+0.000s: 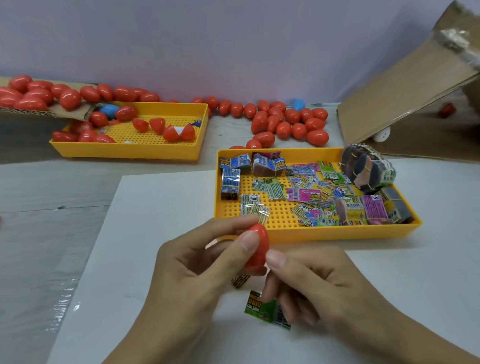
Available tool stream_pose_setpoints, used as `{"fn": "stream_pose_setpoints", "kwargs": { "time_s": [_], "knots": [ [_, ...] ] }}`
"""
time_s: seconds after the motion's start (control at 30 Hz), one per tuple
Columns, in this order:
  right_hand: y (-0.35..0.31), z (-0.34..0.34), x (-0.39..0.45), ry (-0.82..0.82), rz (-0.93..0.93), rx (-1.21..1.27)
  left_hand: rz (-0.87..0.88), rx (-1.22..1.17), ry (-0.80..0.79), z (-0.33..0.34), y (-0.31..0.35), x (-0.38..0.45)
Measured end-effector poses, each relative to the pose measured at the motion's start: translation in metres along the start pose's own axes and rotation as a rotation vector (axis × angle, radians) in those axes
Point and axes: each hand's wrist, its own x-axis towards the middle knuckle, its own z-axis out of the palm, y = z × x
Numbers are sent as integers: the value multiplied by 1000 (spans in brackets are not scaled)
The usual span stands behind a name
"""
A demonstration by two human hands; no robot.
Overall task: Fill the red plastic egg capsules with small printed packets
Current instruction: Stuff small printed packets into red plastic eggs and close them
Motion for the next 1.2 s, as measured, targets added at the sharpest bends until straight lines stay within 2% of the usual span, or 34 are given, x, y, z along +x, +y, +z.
{"fn": "stream_pose_setpoints", "kwargs": {
  "time_s": [0.17, 0.43, 0.8, 1.1, 1.2],
  "knots": [
    [-3, -1, 2, 54, 2, 85, 74, 65, -58, 1, 1, -2],
    [-1, 1, 3, 115, -8, -29, 175, 210, -85, 2, 2, -7],
    [1, -3, 3, 180, 33, 142, -173, -18, -36, 1, 3, -3],
    [-3, -1, -3, 140, -111, 118, -229, -128, -45, 1, 7, -3],
    [-1, 1, -6, 187, -173, 3, -248, -118, -47, 0, 7, -3]
  ]
}}
